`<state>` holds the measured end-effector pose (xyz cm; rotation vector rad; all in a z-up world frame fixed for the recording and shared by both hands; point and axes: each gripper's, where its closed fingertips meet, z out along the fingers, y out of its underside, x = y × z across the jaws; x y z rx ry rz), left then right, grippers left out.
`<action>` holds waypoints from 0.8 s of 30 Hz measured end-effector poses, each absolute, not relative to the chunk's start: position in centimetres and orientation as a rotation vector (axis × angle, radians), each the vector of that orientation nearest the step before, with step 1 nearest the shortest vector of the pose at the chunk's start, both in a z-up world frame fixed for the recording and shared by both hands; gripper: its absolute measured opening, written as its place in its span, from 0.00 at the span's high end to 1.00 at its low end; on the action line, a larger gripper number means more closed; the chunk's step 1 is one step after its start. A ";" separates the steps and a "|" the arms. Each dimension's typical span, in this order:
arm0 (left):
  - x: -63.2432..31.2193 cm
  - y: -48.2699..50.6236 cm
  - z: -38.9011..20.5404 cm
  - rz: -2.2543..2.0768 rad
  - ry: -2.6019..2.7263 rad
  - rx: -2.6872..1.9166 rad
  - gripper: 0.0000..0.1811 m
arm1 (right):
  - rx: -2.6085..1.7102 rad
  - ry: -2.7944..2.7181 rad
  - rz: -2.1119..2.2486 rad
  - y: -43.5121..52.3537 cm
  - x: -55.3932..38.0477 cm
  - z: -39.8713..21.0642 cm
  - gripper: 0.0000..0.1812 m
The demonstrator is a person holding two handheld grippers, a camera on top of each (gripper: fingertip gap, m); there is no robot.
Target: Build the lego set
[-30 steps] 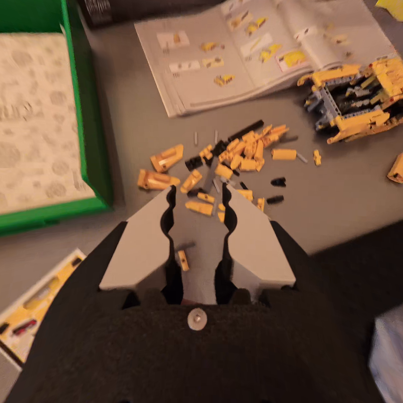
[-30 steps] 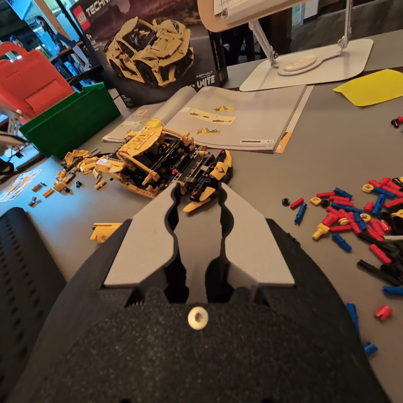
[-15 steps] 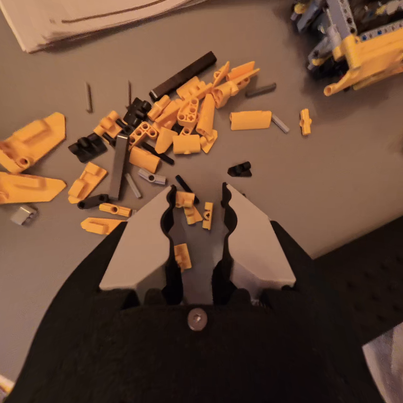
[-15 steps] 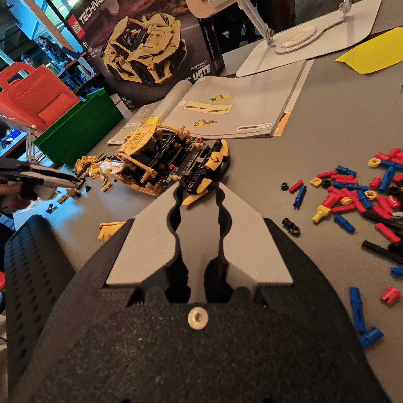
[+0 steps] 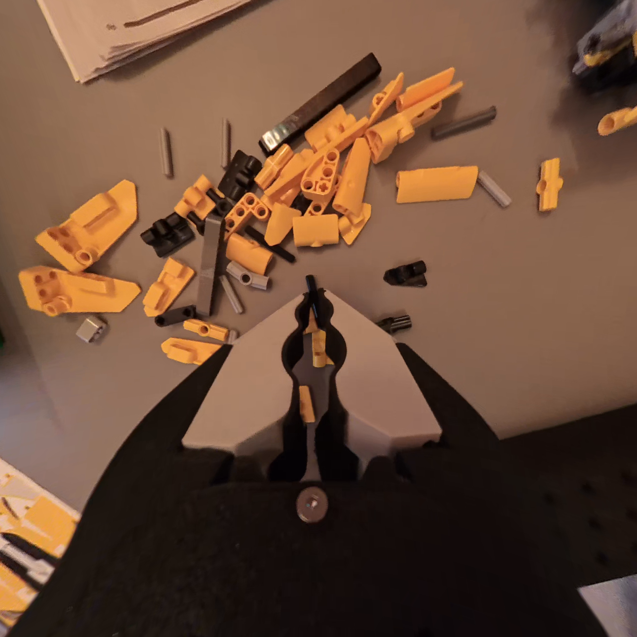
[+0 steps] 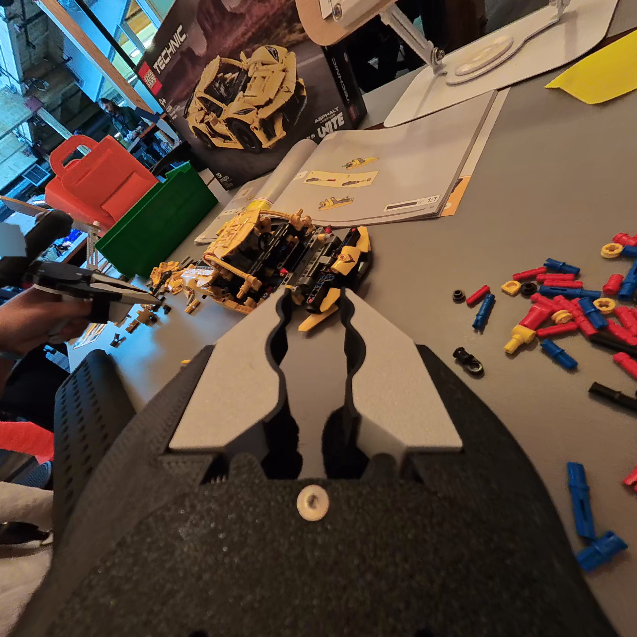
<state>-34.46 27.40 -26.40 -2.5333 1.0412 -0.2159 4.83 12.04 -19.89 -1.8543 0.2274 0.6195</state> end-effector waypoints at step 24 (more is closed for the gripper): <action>8.9 25.7 -24.0 -0.528 2.671 -1.584 0.98 | -1.874 0.095 0.551 11.8 3.3 -19.5 0.88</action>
